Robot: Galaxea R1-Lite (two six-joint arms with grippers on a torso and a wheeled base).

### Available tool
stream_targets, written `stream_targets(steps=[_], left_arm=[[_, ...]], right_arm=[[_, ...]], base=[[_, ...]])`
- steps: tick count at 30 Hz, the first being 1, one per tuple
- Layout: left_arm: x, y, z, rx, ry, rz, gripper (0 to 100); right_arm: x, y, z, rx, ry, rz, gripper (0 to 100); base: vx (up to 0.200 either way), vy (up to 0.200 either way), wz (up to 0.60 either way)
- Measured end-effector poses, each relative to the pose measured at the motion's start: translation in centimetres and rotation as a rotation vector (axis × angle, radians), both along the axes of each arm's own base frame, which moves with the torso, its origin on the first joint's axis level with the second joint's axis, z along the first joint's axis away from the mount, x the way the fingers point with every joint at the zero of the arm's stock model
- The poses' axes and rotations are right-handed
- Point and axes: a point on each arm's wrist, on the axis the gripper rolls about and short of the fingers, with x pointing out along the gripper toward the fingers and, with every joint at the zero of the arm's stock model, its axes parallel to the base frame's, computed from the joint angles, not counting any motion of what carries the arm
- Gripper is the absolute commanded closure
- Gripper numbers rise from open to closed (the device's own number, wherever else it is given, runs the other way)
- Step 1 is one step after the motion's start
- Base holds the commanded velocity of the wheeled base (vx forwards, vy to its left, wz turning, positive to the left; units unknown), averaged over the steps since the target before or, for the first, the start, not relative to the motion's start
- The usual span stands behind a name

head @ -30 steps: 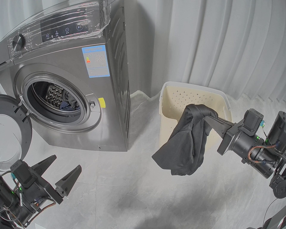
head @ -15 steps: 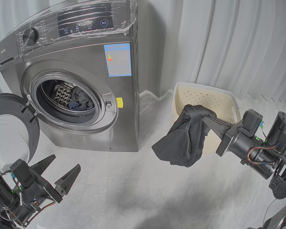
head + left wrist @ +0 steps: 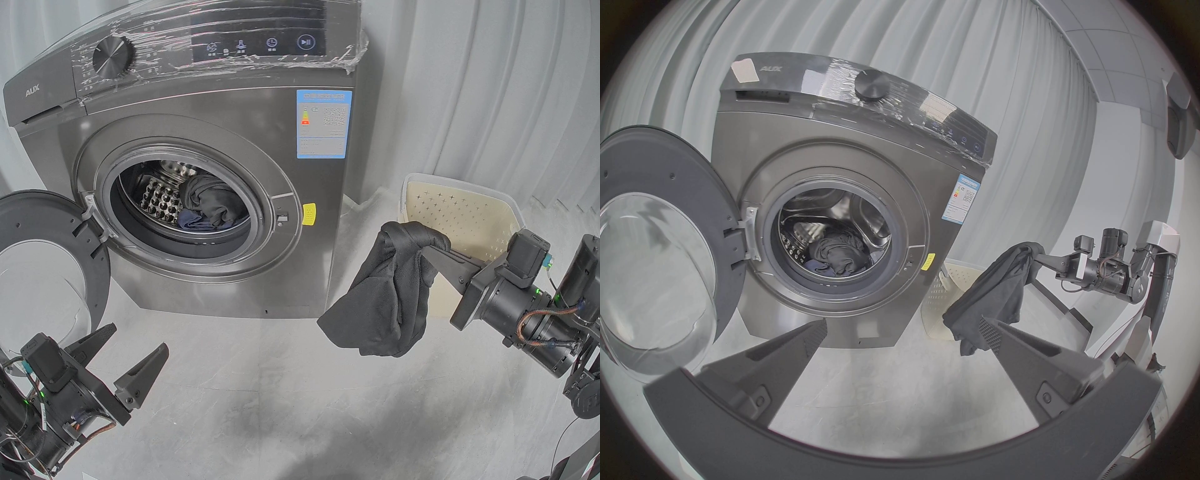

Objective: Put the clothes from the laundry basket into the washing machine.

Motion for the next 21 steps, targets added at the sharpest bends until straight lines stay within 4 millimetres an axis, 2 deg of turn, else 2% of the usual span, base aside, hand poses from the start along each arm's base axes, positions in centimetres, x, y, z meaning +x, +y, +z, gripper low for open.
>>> stream_targets(steps=[5, 11, 20, 21], left_arm=[[0.00, 0.00, 0.00, -0.002, 0.001, 0.000, 0], [0.00, 0.00, -0.01, -0.002, 0.001, 0.000, 0], [0.01, -0.01, -0.02, 0.000, 0.002, 0.000, 0], [0.01, -0.01, -0.02, 0.000, 0.002, 0.000, 0]], right_arm=[[-0.05, 0.10, -0.02, 0.000, 0.002, 0.004, 100], [-0.06, 0.11, 0.00, 0.001, 0.001, 0.005, 100], [-0.04, 0.09, -0.01, 0.001, 0.002, 0.003, 100], [-0.04, 0.09, -0.01, 0.001, 0.001, 0.003, 100]], base=[[0.000, 0.200, 0.00], [0.000, 0.000, 0.00], [-0.200, 0.000, 0.00], [0.000, 0.000, 0.00]])
